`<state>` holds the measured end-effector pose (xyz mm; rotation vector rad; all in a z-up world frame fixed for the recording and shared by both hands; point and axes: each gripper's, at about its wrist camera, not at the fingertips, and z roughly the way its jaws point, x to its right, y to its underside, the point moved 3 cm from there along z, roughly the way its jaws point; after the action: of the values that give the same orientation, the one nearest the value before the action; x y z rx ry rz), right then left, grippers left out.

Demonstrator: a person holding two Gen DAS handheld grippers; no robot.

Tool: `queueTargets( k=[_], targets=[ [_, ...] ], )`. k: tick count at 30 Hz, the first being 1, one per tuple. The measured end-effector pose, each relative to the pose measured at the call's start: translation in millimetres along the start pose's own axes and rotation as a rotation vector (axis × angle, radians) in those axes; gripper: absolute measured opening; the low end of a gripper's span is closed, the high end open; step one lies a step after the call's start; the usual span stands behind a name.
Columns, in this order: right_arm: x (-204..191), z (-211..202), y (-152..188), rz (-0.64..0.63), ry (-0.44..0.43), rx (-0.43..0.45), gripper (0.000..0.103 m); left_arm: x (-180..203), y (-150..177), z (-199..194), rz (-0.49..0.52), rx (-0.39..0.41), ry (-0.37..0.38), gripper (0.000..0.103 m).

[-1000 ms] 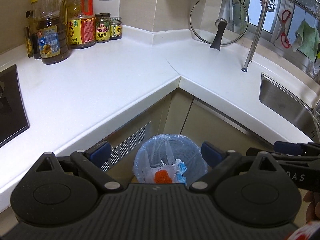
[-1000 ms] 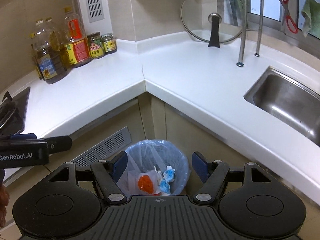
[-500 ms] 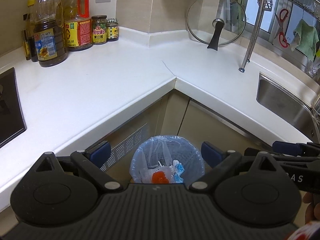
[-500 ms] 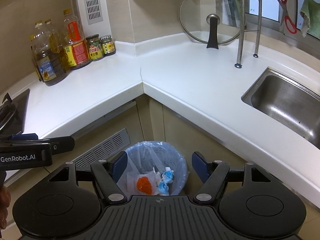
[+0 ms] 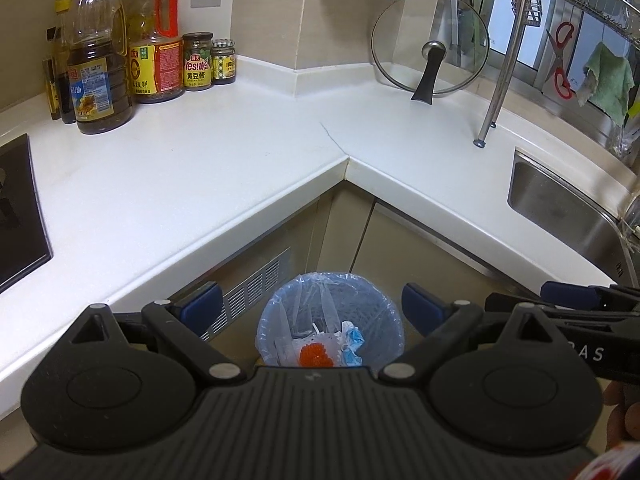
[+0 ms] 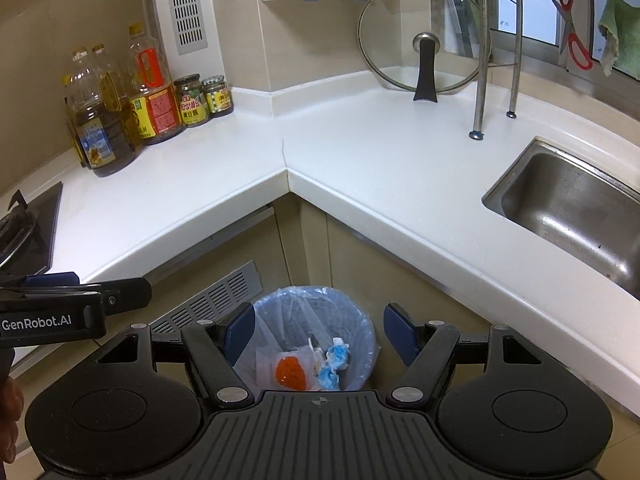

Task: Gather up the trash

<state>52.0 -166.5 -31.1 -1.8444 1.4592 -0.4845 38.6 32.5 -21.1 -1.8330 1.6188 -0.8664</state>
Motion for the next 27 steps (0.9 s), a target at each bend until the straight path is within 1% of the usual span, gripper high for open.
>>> queueTargets(
  k=[27],
  targets=[
    [4.7, 1.0, -7.7, 0.000, -0.002, 0.011, 0.071, 0.9, -3.4, -0.3, 0.014, 0.009, -0.003, 0.096]
  ],
)
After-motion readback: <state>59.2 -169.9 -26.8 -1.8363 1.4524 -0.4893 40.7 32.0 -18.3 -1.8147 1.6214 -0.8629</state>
